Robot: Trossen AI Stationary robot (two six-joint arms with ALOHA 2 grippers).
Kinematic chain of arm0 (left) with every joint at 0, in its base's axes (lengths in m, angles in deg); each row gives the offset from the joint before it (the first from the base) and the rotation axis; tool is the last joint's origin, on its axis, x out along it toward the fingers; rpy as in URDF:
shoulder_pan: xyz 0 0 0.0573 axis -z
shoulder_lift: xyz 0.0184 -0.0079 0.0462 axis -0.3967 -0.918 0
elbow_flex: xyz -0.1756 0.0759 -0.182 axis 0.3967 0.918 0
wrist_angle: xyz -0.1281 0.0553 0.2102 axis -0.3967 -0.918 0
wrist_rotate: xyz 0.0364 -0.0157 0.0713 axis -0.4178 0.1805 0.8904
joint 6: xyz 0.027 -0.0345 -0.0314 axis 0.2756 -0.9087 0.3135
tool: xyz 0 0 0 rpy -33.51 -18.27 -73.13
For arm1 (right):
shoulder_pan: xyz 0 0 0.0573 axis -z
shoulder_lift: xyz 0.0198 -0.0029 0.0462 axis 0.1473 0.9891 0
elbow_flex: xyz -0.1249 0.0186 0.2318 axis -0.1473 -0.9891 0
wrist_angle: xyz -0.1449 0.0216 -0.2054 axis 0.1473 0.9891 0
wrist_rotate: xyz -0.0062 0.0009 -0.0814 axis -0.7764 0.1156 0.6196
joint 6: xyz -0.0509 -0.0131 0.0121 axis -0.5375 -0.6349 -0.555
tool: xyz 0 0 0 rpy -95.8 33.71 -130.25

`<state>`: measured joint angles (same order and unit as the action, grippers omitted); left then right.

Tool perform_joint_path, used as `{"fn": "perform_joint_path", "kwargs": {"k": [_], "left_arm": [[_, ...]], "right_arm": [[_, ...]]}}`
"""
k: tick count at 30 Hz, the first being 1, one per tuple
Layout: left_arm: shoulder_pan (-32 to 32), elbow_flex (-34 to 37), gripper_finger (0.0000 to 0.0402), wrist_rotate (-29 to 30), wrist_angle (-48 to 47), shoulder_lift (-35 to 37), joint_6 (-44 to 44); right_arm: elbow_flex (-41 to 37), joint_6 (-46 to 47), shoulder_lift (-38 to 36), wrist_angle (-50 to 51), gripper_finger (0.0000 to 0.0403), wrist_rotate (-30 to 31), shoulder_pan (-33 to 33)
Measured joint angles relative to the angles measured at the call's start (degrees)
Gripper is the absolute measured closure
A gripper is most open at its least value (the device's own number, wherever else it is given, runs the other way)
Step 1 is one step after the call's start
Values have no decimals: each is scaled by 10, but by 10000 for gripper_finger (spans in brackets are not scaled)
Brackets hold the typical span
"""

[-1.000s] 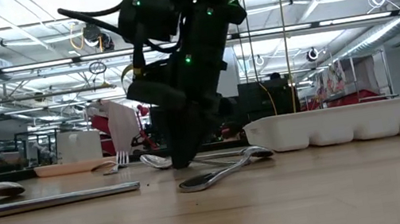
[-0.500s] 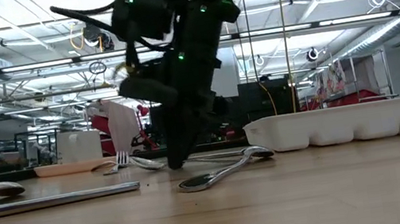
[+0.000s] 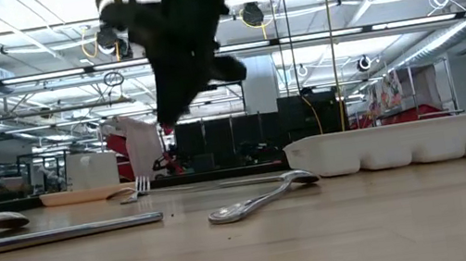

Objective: Sort silverware
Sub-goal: Put the silver spoon into the white silverware tray

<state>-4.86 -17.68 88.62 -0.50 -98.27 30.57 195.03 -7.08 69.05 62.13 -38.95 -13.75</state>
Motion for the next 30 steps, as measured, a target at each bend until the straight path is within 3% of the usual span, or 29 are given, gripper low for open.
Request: {"fn": "perform_joint_path", "kwargs": {"k": [11,30], "left_arm": [[0,0,305,-1,0,0,1],[0,0,305,-1,1,0,1]], "right_arm": [[178,17,-2,150,403,34,4],[178,59,-64,200,403,50,26]]}}
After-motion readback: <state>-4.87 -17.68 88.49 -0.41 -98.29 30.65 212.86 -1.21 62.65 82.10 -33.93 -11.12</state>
